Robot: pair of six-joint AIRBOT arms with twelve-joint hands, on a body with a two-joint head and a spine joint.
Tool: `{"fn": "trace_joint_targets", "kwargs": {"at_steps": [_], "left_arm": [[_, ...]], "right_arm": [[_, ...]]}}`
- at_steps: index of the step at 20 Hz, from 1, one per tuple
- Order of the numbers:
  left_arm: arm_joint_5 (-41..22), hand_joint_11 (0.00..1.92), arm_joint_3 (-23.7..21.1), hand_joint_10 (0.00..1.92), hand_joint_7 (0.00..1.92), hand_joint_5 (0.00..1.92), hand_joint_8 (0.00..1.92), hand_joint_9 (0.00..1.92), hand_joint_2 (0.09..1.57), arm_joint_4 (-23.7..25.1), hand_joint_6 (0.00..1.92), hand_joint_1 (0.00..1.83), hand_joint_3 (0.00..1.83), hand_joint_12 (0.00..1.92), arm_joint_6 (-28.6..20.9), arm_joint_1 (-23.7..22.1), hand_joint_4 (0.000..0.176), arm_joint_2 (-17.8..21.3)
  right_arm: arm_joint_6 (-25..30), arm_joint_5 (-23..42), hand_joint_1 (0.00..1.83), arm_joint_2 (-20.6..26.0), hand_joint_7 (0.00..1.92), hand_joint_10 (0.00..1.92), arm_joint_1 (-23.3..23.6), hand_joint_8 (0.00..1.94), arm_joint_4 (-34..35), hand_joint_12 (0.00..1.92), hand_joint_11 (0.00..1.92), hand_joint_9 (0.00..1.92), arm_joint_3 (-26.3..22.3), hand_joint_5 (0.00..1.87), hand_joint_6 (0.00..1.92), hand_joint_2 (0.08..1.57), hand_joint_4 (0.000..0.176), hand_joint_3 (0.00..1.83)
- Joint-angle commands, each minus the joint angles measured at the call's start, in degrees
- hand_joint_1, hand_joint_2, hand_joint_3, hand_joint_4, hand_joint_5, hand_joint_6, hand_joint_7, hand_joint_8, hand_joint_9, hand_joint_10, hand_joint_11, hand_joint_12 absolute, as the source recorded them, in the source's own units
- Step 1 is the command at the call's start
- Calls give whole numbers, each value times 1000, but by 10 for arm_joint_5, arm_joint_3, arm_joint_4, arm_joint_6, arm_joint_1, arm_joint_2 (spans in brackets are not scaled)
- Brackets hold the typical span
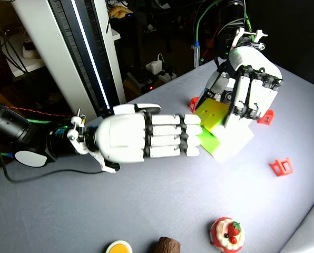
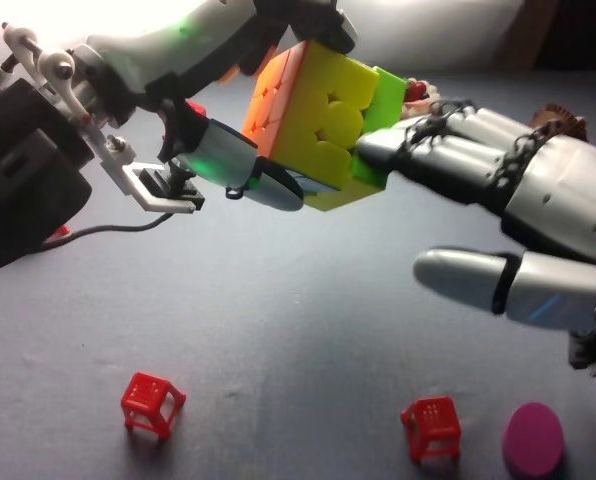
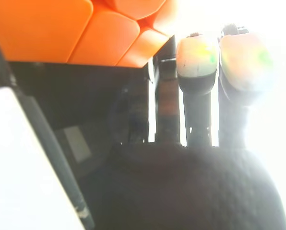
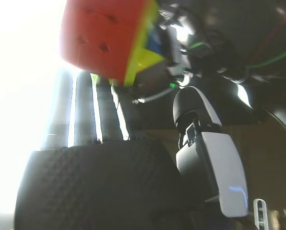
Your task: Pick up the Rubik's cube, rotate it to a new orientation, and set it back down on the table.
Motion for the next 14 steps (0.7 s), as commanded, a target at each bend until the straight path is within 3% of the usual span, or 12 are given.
{"fn": "trace_joint_targets", "kwargs": {"at_steps": [1, 4, 5, 6, 7, 8, 9, 10, 11, 12, 13, 14], "left_arm": [[-99, 1354, 1, 1921, 1121, 1041, 1907, 1197, 608, -18, 1921, 1506, 1130, 1921, -7, -9, 0, -1], [-101, 1489, 2, 1921, 1291, 1118, 1921, 1402, 689, -22, 1921, 1484, 952, 1921, -7, -8, 0, -1], [-101, 1473, 2, 1921, 1013, 1102, 1921, 1347, 600, -22, 1921, 1416, 1368, 1921, -7, -9, 0, -1], [-99, 1474, 2, 1921, 980, 1102, 1921, 1354, 560, -22, 1921, 1406, 1491, 1921, -7, -9, 0, -1], [-97, 1456, 3, 1921, 978, 1097, 1921, 1342, 547, -23, 1921, 1407, 1523, 1921, -7, -8, 0, -2], [-93, 1475, 5, 1921, 974, 1086, 1921, 1370, 550, -26, 1921, 1404, 1520, 1921, -7, -6, 0, -5], [-89, 1542, 7, 1921, 1240, 1103, 1921, 1443, 618, -29, 1921, 1455, 1175, 1921, -7, -4, 0, -7], [-84, 1505, 10, 1921, 1012, 1078, 1921, 1390, 580, -32, 1921, 1411, 1425, 1921, -9, -1, 0, -12], [-81, 1388, 12, 1921, 1003, 982, 1921, 1270, 558, -35, 1763, 1255, 1490, 1921, -10, 1, 0, -14], [-76, 1157, 16, 1921, 824, 919, 1920, 1002, 663, -40, 1757, 1182, 1334, 1921, -13, 5, 0, -19], [-70, 857, 24, 1921, 658, 848, 1828, 670, 811, -46, 1796, 1292, 1070, 1921, -21, 11, 0, -27], [-65, 1046, 29, 1921, 788, 933, 1902, 898, 675, -46, 1769, 1206, 1315, 1921, -27, 14, 0, -31]], "right_arm": [[5, 78, 0, 0, 207, 715, 3, 23, -4, 1196, 0, 0, -7, 26, 362, 1370, 0, 0], [5, 77, 0, 0, 208, 739, 3, 18, -19, 1243, 0, 0, -10, 15, 421, 1353, 0, 0], [5, 77, 0, -1, 192, 726, 2, 11, -22, 1257, 0, 0, -9, 2, 432, 1364, 0, 1], [5, 77, 0, -1, 200, 739, 2, 13, -25, 1199, 0, 0, -9, 0, 487, 1363, 0, 1], [5, 77, 0, 2, 242, 882, 2, 30, -27, 1423, 0, 0, -9, 41, 545, 1381, 0, 6], [5, 78, 0, 2, 261, 956, 2, 40, -28, 1477, 0, 0, -13, 35, 626, 1393, 0, 6], [5, 79, 0, 12, 236, 936, 2, 30, -25, 1486, 0, 0, -21, 6, 532, 1396, 0, 5], [5, 85, 0, 31, 137, 799, 6, 27, -16, 1471, 0, 0, -33, 0, 351, 1402, 0, 6], [5, 90, 0, 43, 153, 788, 8, 33, -10, 1427, 0, 0, -39, 19, 385, 1423, 0, 7], [5, 101, 0, 57, 166, 700, 8, 35, 3, 1311, 0, 0, -47, 3, 375, 1430, 0, 6], [5, 118, 0, 74, 182, 657, 8, 32, 22, 1226, 0, 0, -54, 0, 453, 1426, 0, 2], [5, 130, 0, 84, 206, 707, 8, 34, 36, 1222, 0, 0, -58, 0, 534, 1426, 0, 1]]}}
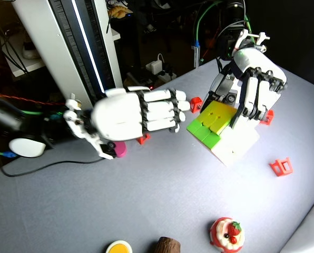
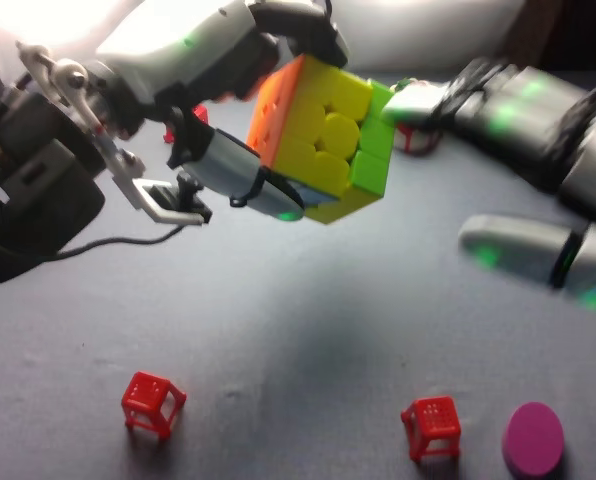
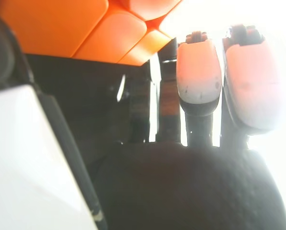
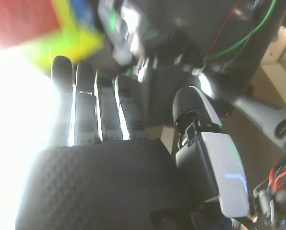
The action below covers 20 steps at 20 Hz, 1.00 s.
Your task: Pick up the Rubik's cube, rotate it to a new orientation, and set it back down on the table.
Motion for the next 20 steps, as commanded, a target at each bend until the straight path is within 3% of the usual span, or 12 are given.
{"fn": "trace_joint_targets", "kwargs": {"at_steps": [1, 4, 5, 7, 10, 11, 12, 13, 15, 16, 19, 20], "left_arm": [[-77, 1247, 3, 1921, 946, 914, 1917, 1125, 604, -11, 1771, 1201, 1441, 1921, -15, -6, 0, -4], [-55, 1320, 21, 1921, 953, 793, 1921, 1220, 671, -18, 1687, 1209, 1298, 1921, -36, 5, 0, -22], [-46, 1183, 32, 1921, 910, 749, 1873, 1101, 716, -18, 1756, 1181, 1234, 1921, -53, 9, 0, -30], [-25, 949, 48, 1921, 831, 693, 1746, 902, 874, -18, 1537, 1183, 848, 1921, -72, 15, 0, -44], [2, 812, 62, 1921, 669, 539, 1707, 707, 1106, -21, 1722, 1082, 517, 1921, -83, 23, 0, -53], [7, 376, 66, 1617, 310, 483, 1397, 355, 1300, -24, 1738, 968, 205, 1921, -87, 26, 0, -54], [11, 89, 68, 1183, 219, 163, 906, 181, 1240, -29, 1220, 977, 72, 1798, -88, 31, 0, -54], [15, 17, 69, 1005, 238, 85, 614, 133, 1229, -31, 906, 936, 27, 1722, -88, 35, 0, -52], [19, 0, 67, 456, 214, 162, 116, 76, 1151, -32, 262, 862, 0, 1342, -87, 44, 31, -48], [17, 0, 65, 314, 201, 203, 37, 79, 1127, -33, 117, 845, 0, 1225, -86, 49, 40, -45], [-3, 0, 52, 133, 11, 102, 0, 4, 1073, -36, 5, 738, 0, 1174, -84, 62, 120, -29], [-18, 0, 42, 26, 1, 32, 0, 0, 1045, -39, 3, 649, 0, 625, -77, 66, 140, -18]], "right_arm": [[3, 97, 0, 4, 272, 751, 2, 53, 21, 1302, 0, 22, -7, 46, 584, 1407, 0, 0], [3, 127, 0, 22, 248, 713, -1, 24, 53, 1079, 0, 8, -14, 1, 574, 1394, 0, 0], [3, 130, 0, 23, 224, 705, -1, 13, 59, 1088, 0, 1, -11, 0, 474, 1402, 0, 2], [3, 130, 0, 23, 257, 789, -1, 25, 67, 1215, 0, 0, -6, 0, 505, 1410, 0, 1], [3, 130, 0, 23, 276, 825, -1, 34, 75, 1368, 0, 0, 1, 0, 557, 1420, 0, 1], [3, 129, 0, 23, 285, 868, -1, 40, 78, 1429, 0, 0, 3, 0, 593, 1421, 0, 1], [3, 128, 0, 23, 279, 900, -1, 41, 80, 1517, 0, 0, 5, 0, 586, 1421, 0, 1], [3, 127, 0, 23, 280, 918, -1, 48, 82, 1577, 0, 0, 6, 0, 611, 1422, 0, 0], [3, 123, 0, 23, 284, 885, -1, 62, 85, 1647, 0, 0, 7, 0, 748, 1423, 0, 0], [3, 122, 0, 23, 263, 851, -1, 58, 87, 1661, 0, 0, 7, 0, 732, 1424, 0, 1], [3, 122, 0, 23, 224, 820, -6, 52, 95, 1642, 0, 0, 8, 0, 642, 1430, 0, 2], [3, 122, 0, 23, 211, 790, -6, 49, 97, 1619, 0, 0, 9, 0, 610, 1427, 0, 1]]}}
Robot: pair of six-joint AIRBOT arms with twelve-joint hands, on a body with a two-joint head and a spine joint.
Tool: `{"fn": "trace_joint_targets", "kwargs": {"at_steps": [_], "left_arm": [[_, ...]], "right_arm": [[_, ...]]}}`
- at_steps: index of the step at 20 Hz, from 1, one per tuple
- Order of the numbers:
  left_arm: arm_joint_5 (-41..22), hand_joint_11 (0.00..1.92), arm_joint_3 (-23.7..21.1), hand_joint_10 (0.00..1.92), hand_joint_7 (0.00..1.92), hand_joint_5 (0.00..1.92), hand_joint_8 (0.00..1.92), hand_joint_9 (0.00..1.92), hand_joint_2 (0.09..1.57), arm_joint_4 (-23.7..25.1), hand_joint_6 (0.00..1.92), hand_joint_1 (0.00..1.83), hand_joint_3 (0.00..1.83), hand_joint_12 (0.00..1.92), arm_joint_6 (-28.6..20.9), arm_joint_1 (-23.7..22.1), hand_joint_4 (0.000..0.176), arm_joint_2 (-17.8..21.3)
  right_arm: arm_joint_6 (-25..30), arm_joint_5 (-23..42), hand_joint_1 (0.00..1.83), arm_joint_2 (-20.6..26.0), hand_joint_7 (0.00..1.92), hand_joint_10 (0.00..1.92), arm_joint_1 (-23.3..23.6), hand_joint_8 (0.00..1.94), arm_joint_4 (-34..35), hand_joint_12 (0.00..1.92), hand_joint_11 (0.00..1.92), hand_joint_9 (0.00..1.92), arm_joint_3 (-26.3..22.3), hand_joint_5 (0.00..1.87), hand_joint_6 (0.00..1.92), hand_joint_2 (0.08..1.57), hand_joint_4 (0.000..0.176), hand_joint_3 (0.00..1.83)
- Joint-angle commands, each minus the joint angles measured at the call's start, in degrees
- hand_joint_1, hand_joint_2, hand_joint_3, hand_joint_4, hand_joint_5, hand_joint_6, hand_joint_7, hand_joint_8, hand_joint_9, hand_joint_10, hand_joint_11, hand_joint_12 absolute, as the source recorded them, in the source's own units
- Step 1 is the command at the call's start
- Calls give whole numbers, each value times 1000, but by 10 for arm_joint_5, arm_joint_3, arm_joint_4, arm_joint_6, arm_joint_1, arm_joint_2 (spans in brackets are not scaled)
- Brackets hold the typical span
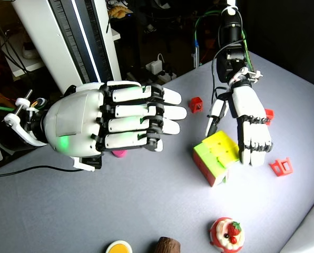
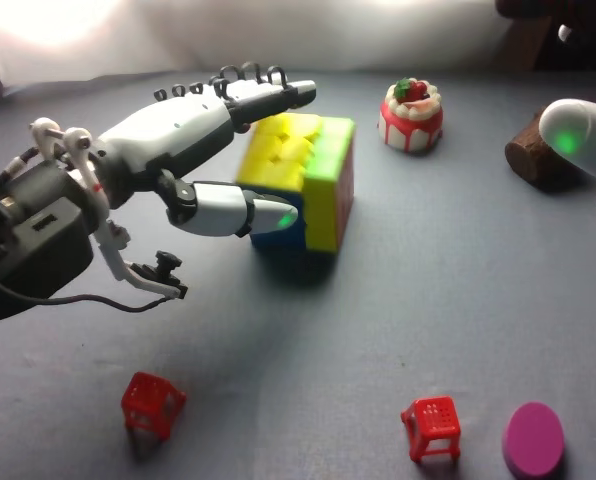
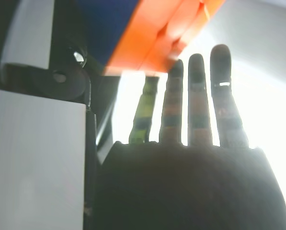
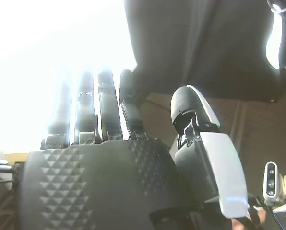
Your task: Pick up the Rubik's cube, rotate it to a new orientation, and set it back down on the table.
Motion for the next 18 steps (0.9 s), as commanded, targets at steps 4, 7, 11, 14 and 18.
{"fn": "trace_joint_targets", "kwargs": {"at_steps": [4, 7, 11, 14, 18], "left_arm": [[-149, 0, -40, 0, 0, 0, 0, 0, 908, -16, 0, 372, 0, 0, 31, 10, 158, 41], [-206, 0, -79, 0, 0, 0, 0, 0, 846, -26, 0, 5, 0, 0, 77, 20, 143, 75], [-257, 0, -101, 0, 0, 0, 0, 0, 981, -37, 0, 0, 43, 0, 91, 35, 70, 100], [-266, 0, -104, 0, 0, 0, 0, 0, 964, -39, 0, 0, 27, 0, 93, 38, 174, 103], [-334, 0, -130, 0, 0, 0, 0, 0, 980, -56, 0, 0, 27, 0, 108, 63, 176, 131]], "right_arm": [[4, 68, 0, 3, 76, 463, -3, 2, 22, 1447, 0, 0, 2, 0, 334, 1388, 0, 0], [4, 65, 0, 6, 0, 9, -11, 0, 36, 38, 0, 0, 3, 0, 6, 1352, 0, 0], [4, 64, 0, 9, 0, 0, -17, 0, 47, 0, 0, 0, 3, 0, 0, 1301, 0, 0], [4, 64, 0, 10, 0, 0, -18, 0, 49, 0, 0, 0, 3, 0, 0, 1290, 0, 0], [4, 67, 0, 16, 0, 0, -18, 0, 56, 0, 0, 0, -1, 0, 0, 1257, 0, 0]]}}
